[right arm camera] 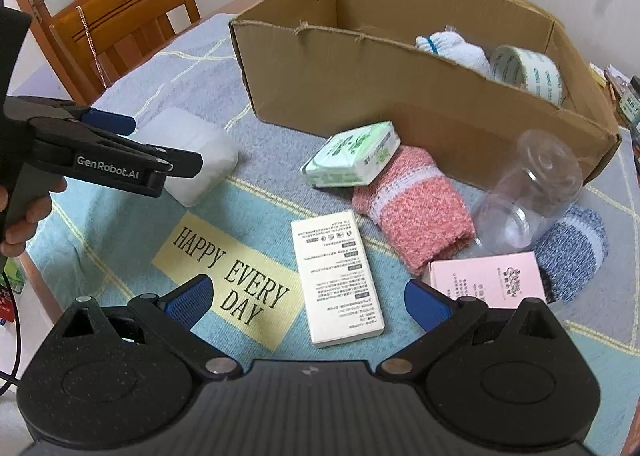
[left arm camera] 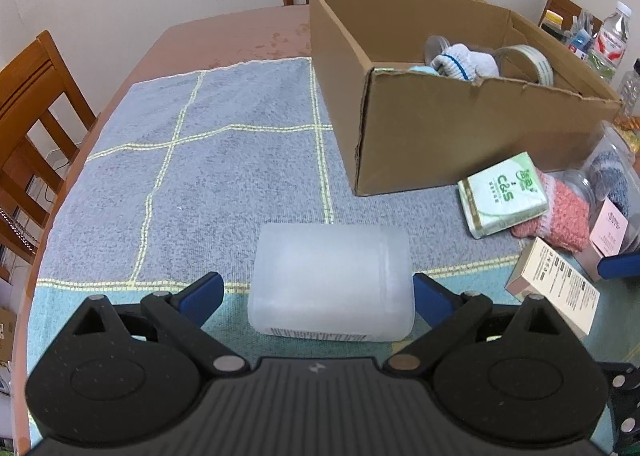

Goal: Organize objects
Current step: 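Grasp the white plastic container with the left tool while the right tool grasps the white printed box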

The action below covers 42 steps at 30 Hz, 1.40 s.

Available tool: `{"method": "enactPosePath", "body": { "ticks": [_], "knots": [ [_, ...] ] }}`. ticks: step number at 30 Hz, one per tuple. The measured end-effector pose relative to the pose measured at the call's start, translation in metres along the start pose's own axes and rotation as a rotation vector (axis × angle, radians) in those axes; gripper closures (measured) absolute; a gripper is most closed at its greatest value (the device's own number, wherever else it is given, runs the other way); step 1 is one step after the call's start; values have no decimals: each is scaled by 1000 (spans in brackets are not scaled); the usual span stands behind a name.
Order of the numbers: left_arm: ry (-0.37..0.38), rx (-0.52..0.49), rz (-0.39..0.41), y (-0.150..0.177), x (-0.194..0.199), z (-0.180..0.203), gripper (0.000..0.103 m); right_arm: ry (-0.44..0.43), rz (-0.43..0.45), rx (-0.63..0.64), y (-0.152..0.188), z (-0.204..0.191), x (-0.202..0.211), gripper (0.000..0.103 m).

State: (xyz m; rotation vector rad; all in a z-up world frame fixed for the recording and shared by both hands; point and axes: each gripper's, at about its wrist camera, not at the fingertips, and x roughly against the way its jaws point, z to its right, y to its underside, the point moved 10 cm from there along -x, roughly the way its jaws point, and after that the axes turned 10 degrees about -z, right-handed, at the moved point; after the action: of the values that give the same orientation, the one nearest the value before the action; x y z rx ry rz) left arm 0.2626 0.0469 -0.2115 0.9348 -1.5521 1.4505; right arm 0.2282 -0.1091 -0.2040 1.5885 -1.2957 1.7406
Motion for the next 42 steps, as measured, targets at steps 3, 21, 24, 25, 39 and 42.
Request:
{"method": "enactPosePath", "body": {
  "ticks": [3, 21, 24, 25, 39, 42],
  "knots": [
    [-1, -4, 0, -1, -1, 1, 4, 0, -15, -13, 3, 0, -2, 0],
    [33, -52, 16, -3, -3, 0, 4, -201, -68, -66, 6, -44, -5, 0],
    [40, -60, 18, -3, -3, 1, 4, -183, -92, -98, 13, -40, -12, 0],
    [42, -65, 19, -3, -3, 1, 4, -176, -95, -108, 15, -38, -13, 0],
    [111, -82, 27, -4, -8, 9, 5, -44, -91, -266, 30, 2, -21, 0],
    [119, -95, 32, -7, -9, 12, 7, -39, -79, -281, 26, -1, -23, 0]
  ]
}}
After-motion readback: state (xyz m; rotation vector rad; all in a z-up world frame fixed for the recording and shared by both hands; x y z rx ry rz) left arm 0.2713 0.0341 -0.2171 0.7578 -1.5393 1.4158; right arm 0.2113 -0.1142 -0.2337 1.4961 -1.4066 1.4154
